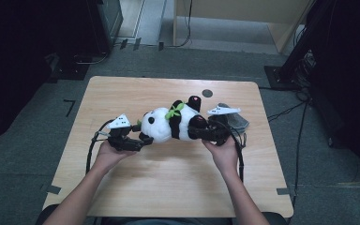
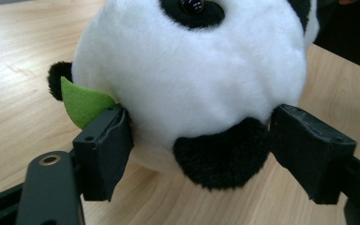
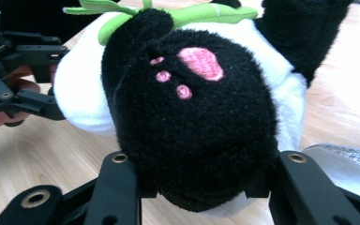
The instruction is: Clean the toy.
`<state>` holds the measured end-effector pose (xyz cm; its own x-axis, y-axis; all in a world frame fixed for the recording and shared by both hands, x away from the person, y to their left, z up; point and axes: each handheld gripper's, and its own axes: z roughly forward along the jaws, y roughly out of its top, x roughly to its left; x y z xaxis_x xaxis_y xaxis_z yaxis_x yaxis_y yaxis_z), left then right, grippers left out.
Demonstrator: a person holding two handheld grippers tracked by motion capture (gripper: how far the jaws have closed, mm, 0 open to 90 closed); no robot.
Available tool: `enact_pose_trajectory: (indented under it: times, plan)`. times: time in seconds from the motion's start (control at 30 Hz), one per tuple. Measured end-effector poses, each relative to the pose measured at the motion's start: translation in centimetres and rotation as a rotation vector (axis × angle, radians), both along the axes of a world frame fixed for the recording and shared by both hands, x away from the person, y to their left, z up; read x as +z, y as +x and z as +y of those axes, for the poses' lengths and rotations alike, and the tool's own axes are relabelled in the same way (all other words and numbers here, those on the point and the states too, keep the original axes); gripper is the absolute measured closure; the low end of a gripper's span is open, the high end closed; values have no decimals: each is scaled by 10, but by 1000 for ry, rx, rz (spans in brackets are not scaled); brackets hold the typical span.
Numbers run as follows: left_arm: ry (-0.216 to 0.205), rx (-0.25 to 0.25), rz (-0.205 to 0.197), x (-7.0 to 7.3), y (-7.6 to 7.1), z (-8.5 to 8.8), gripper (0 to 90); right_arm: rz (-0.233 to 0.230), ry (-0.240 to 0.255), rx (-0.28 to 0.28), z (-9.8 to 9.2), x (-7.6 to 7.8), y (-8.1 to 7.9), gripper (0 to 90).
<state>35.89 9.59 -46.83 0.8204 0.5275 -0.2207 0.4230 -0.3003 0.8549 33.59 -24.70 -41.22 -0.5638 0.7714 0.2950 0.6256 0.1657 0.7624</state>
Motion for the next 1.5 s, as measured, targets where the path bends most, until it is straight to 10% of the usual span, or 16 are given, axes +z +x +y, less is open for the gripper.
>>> enact_pose_trajectory:
  times: [0.43, 0.83, 1.1, 1.5]
  plan:
    - [15, 29, -50, -3, 1, -2, 180, 37, 32, 66, 8, 0, -5, 610]
    - [48, 52, 19, 8, -1, -4, 680, 41, 8, 57, 5, -11, 1, 527]
    - [-40, 40, 89, 18, 3, 8, 707, -124, 35, 103, 0, -11, -1, 284]
    - [-126, 24, 139, 31, 5, 15, 704, -188, 54, 211, -7, -27, -7, 0]
